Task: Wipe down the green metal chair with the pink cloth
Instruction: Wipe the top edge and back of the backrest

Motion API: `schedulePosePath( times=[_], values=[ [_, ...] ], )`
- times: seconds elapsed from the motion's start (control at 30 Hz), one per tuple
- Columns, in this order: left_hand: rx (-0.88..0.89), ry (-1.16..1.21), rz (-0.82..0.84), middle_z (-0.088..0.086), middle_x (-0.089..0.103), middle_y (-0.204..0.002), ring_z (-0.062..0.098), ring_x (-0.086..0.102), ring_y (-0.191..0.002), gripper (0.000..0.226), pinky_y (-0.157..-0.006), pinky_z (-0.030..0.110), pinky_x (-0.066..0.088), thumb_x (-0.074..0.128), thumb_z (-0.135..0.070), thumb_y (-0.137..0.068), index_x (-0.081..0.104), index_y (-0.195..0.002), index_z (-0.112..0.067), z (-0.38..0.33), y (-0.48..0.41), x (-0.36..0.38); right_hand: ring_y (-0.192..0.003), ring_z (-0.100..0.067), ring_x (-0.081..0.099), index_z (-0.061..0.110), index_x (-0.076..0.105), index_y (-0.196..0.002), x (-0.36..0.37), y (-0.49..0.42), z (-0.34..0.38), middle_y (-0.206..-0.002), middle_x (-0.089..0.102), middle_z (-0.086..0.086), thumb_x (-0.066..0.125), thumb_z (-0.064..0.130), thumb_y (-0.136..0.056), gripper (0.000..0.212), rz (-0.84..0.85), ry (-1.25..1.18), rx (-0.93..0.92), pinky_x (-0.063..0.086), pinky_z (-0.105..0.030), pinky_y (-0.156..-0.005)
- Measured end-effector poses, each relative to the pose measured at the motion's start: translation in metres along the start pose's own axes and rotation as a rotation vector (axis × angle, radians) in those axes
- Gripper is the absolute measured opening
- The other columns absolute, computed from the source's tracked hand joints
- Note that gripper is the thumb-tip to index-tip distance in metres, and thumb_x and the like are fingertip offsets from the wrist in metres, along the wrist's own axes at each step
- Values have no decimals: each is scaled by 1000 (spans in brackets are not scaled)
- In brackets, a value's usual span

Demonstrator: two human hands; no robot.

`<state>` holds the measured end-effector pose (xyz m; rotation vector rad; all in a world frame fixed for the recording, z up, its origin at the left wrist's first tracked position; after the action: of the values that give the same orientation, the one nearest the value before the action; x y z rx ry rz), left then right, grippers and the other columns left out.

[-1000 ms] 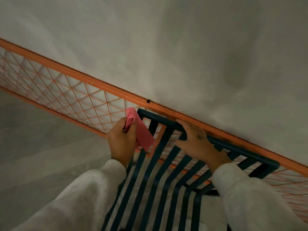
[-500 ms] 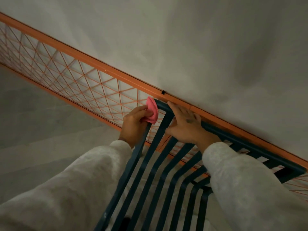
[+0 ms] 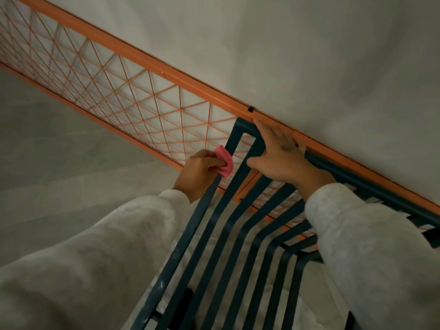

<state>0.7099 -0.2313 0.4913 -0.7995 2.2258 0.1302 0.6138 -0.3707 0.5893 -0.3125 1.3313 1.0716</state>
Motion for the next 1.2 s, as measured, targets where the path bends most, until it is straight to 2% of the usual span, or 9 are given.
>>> schedulePosePath(
  times=[0.1,0.2,0.43,0.6,0.73,0.9,1.03,1.13,1.2],
  values=[
    [1,54,-71,12,66,-116,15,59,-100,26,-88,2,36,69,1,-84,74,-109,-7,-6,-13,-9,-152,-24,0,43,-3,-153,3,-1,3,-164,1,11,61,44,-84,94,0,0,17,-2,-59,-119],
    [-16,88,9,11,67,-115,16,61,-99,23,-86,4,39,73,0,-81,76,-102,-7,4,-5,-6,-152,-25,0,43,-5,-153,4,0,2,-164,1,10,64,40,-83,98,-15,8,25,-4,-60,-118],
    [-96,39,244,9,72,-110,17,67,-88,18,-90,24,53,69,-5,-86,76,-102,-8,38,72,18,-151,-27,2,38,0,-154,5,-3,6,-165,6,6,59,42,-88,88,-99,33,21,-2,-60,-119],
    [-220,94,297,4,75,-104,15,70,-88,18,-92,35,57,68,-9,-88,75,-104,-14,56,102,26,-151,-33,9,22,17,-154,26,6,50,-162,16,-11,63,33,-84,84,-362,351,-289,8,-54,-121],
    [-220,83,320,3,77,-99,15,72,-84,19,-92,34,56,70,-7,-86,76,-103,-14,61,117,26,-151,-29,-11,22,26,-153,88,9,72,-165,4,-9,54,31,-88,71,-107,594,-483,-12,-53,-120],
    [-248,95,353,6,75,-102,16,72,-84,19,-87,27,57,69,-8,-87,74,-105,-11,68,152,26,-150,-32,-15,24,18,-155,134,5,56,-165,2,-10,48,31,-91,71,46,805,-521,-18,-55,-114],
    [-253,116,404,6,73,-102,17,69,-90,19,-87,31,57,70,-6,-84,75,-102,-10,75,192,22,-150,-33,-16,23,17,-155,156,9,55,-165,0,-11,50,27,-89,74,80,786,-524,-16,-55,-117],
    [-228,74,340,14,70,-114,24,64,-108,23,-100,34,51,72,-7,-82,77,-104,-10,66,211,19,-150,-32,-15,22,19,-155,175,18,58,-165,1,-10,51,22,-86,76,136,709,-533,-14,-54,-118],
    [-232,45,265,16,70,-112,28,67,-101,20,-96,35,53,73,-9,-82,77,-102,-10,59,209,20,-150,-30,-17,21,19,-155,192,29,61,-165,-1,-7,51,19,-86,76,213,631,-533,-12,-52,-119]
  ],
)
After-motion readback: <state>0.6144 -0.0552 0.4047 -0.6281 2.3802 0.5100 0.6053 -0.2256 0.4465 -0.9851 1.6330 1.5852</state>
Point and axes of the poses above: each hand's wrist, its own y-axis away from the middle knuckle, its own x-axis out of the palm, z = x × y, the point moved 6 cm from there along -y, towards the middle knuckle
